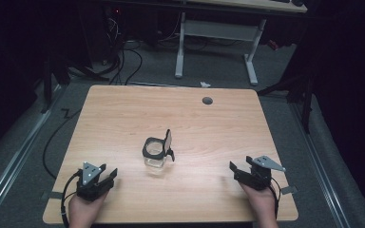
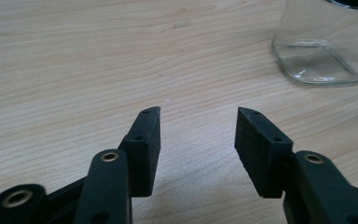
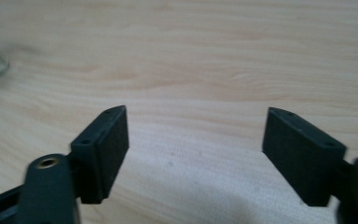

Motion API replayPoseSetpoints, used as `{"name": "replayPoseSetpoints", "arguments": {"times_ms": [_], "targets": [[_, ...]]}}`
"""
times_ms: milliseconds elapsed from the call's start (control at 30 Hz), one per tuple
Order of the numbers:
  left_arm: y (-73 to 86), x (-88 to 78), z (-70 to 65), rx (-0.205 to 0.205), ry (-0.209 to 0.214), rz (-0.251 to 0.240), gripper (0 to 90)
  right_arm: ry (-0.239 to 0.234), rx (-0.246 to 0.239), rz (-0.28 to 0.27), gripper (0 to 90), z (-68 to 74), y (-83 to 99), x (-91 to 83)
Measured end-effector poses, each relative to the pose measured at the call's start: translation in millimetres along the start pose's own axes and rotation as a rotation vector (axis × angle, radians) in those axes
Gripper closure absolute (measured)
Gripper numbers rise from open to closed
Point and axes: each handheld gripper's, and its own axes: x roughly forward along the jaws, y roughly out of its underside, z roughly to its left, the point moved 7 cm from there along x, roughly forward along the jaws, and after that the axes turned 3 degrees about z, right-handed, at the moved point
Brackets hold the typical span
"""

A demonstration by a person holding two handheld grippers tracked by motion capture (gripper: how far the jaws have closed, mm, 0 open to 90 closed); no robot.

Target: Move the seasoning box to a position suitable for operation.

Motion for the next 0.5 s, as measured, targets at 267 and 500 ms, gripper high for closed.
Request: {"name": "replayPoseSetpoints", "arguments": {"times_ms": [267, 500], "targets": [[-0.9, -3.1, -6.4, 0.014, 0.022, 0.003, 57.6, -0.05, 0.02, -0.01, 41.8, 1.5, 2.3, -2.4], [3.2, 7.6, -15.9, 0.011, 0.044, 0.037, 84.7, -0.069, 0.017, -0.028, 56.8, 4.3, 3.6, -4.0]]}}
